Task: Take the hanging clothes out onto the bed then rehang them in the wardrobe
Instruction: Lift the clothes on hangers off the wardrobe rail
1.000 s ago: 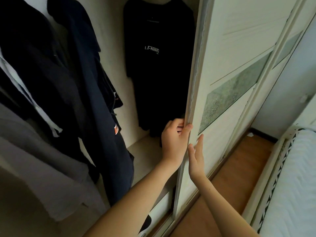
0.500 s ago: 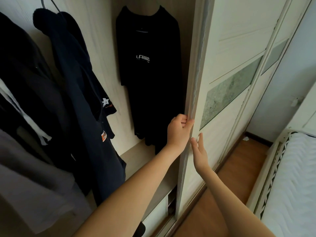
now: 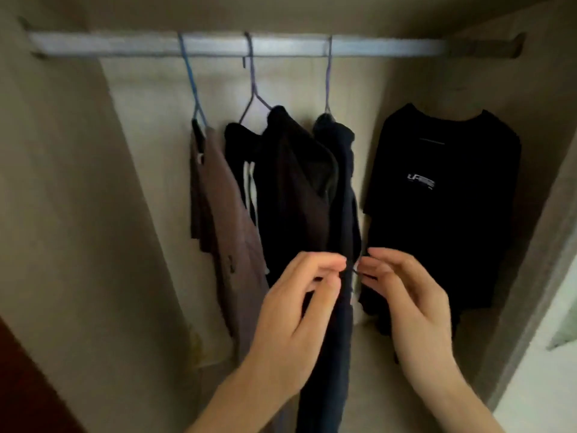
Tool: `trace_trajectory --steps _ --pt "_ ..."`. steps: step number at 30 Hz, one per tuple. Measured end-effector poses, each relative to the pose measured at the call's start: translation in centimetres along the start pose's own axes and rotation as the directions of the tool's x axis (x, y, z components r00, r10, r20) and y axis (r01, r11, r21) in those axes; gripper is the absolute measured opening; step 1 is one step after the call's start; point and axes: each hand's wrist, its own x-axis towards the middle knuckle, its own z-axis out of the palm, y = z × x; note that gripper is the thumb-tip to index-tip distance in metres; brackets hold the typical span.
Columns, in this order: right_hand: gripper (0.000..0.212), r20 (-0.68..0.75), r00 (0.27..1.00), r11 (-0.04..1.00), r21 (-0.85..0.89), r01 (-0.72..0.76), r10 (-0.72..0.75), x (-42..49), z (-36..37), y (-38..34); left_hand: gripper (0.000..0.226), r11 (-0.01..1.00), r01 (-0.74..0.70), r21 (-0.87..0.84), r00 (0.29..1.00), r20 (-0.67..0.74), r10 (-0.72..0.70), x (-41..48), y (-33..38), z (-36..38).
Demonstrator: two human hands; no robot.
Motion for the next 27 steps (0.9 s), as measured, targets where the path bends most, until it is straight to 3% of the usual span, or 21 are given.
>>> trace_trajectory --steps 5,8,10,12,15,18,21,23,27 --pt "0.019 0.122 0.948 0.956 0.057 0.289 -0.294 6.4 5.8 -8.4 0.025 0.967 -0.167 0.193 0.954 -0.217 0.208 4.0 2.5 -9.2" --pt "0.017 0.125 0.890 0.889 -0.083 0.450 -0.438 10.9 9.0 -11.8 0.014 0.977 -0.107 0.187 0.907 -0.385 0.173 8.0 2.9 -12.8" --pt "0.020 0.171 0.876 0.839 -0.255 0.481 -0.451 14.6 11.0 -13.0 0.013 0.982 0.008 0.189 0.875 -0.477 0.085 11.6 2.7 -14.3" --pt "0.028 0.260 0.894 0.789 -0.424 0.445 -0.364 18.5 13.0 -13.3 0.021 0.972 0.179 0.150 0.866 -0.493 -0.084 15.6 1.6 -15.5" --pt "0.040 0.327 0.938 0.742 -0.600 0.299 -0.113 23.1 15.5 -12.8 0.023 0.917 0.398 -0.030 0.823 -0.430 -0.371 20.7 0.2 -16.3" --pt "0.034 0.368 0.921 0.779 -0.612 0.134 0.130 25.0 17.0 -11.8 0.030 0.814 0.534 -0.230 0.759 -0.294 -0.581 23.7 -0.6 -16.3" --pt "0.032 0.334 0.911 0.867 -0.496 -0.049 0.243 26.0 17.8 -10.8 0.010 0.716 0.514 -0.473 0.713 -0.230 -0.663 24.7 -1.1 -16.0" --pt "0.033 0.301 0.915 0.914 -0.380 -0.144 0.269 26.3 18.3 -10.3 0.032 0.699 0.488 -0.522 0.707 -0.234 -0.668 25.2 -1.7 -16.3" --pt "0.025 0.283 0.942 0.951 -0.293 -0.095 0.181 26.6 19.6 -9.9 0.038 0.740 0.433 -0.514 0.717 -0.301 -0.629 25.6 -1.9 -17.7"
